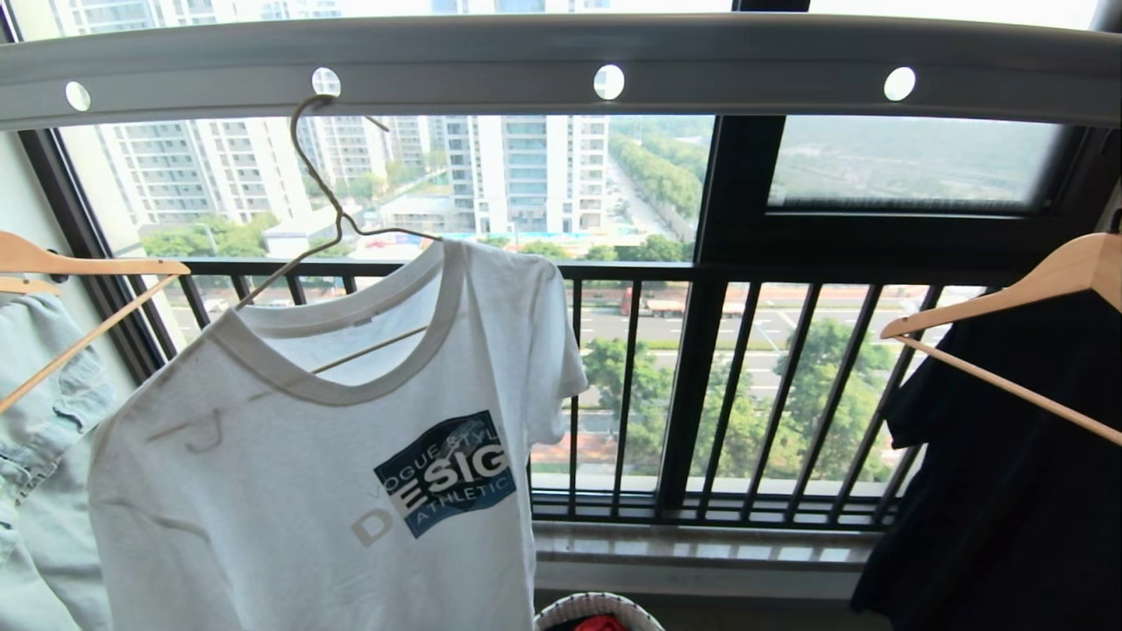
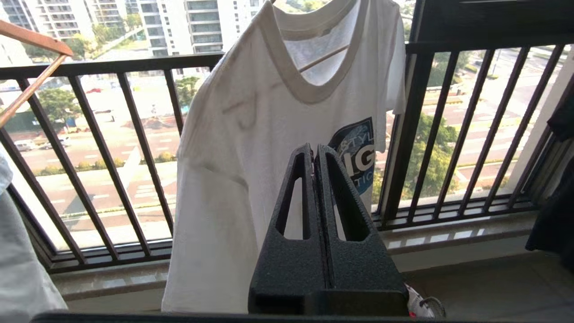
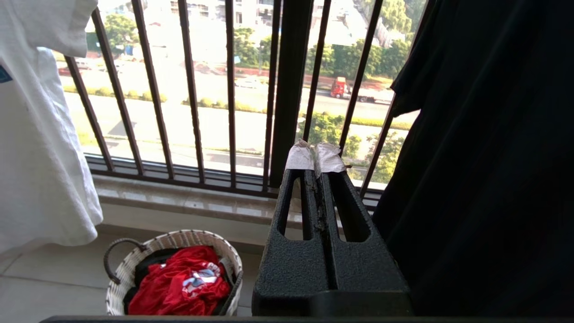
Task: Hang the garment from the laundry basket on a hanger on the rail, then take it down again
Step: Take the clothes off the clothes rack
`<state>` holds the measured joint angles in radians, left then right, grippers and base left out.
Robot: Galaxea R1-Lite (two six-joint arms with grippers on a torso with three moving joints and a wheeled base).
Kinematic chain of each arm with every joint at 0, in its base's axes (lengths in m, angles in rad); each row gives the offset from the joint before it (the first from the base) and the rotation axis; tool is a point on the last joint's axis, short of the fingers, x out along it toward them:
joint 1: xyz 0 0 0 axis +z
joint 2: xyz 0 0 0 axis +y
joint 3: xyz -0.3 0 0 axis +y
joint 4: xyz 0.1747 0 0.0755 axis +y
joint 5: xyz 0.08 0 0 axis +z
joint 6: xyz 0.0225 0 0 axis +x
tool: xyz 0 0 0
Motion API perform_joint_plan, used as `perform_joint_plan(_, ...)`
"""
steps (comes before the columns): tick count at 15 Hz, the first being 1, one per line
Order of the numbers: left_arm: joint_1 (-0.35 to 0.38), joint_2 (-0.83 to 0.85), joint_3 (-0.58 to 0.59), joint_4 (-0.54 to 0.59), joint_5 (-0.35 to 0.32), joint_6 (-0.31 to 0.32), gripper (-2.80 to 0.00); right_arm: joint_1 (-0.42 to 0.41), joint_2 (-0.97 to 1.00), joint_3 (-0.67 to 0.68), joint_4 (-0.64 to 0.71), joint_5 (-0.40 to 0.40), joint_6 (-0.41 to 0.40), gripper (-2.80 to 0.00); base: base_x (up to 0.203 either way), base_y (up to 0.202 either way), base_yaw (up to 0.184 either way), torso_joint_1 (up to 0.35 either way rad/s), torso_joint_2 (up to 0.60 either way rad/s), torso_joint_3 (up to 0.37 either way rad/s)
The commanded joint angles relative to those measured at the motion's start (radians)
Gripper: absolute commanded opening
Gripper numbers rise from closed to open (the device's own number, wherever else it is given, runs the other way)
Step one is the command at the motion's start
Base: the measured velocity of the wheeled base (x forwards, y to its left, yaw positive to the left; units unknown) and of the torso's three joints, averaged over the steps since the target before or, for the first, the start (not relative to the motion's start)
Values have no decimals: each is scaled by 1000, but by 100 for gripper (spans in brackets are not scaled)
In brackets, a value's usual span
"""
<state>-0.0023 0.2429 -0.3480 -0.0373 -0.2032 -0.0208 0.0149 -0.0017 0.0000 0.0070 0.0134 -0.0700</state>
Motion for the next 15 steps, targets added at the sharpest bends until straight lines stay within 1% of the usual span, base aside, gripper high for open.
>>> perform_joint_plan(1, -1, 283, -173, 7, -89, -3, -280, 0, 2, 0, 0, 0, -1, -280, 0, 0, 0, 0, 0, 0)
perform_joint_plan(3, -1, 475, -317, 11, -161, -5, -280, 0, 2, 0, -1, 0, -1, -280, 0, 0, 0, 0, 0, 0)
perform_joint_plan(4, -3, 563, -393, 13, -184, -6, -280, 0, 2, 0, -1, 0, -1, -280, 0, 0, 0, 0, 0, 0)
perform_joint_plan(6, -17, 748, -570, 43, -210, -6, -280, 0, 2, 0, 1, 0, -1, -280, 0, 0, 0, 0, 0, 0)
perform_joint_plan(8, -47, 889, -763, 158, -228, -6, -280, 0, 2, 0, -1, 0, -1, -280, 0, 0, 0, 0, 0, 0)
perform_joint_plan(10, -82, 998, -904, 280, -257, -5, -280, 0, 2, 0, 0, 0, -1, -280, 0, 0, 0, 0, 0, 0)
perform_joint_plan(12, -101, 1077, -1028, 384, -282, 2, -280, 0, 2, 0, -1, 0, -1, -280, 0, 0, 0, 0, 0, 0)
perform_joint_plan(14, -122, 1126, -1114, 510, -289, 8, -280, 0, 2, 0, 1, 0, -1, -280, 0, 0, 0, 0, 0, 0)
perform_joint_plan(15, -128, 1144, -1135, 541, -289, 31, 0, 0, 2, 0, 0, 0, -1, -280, 0, 0, 0, 0, 0, 0)
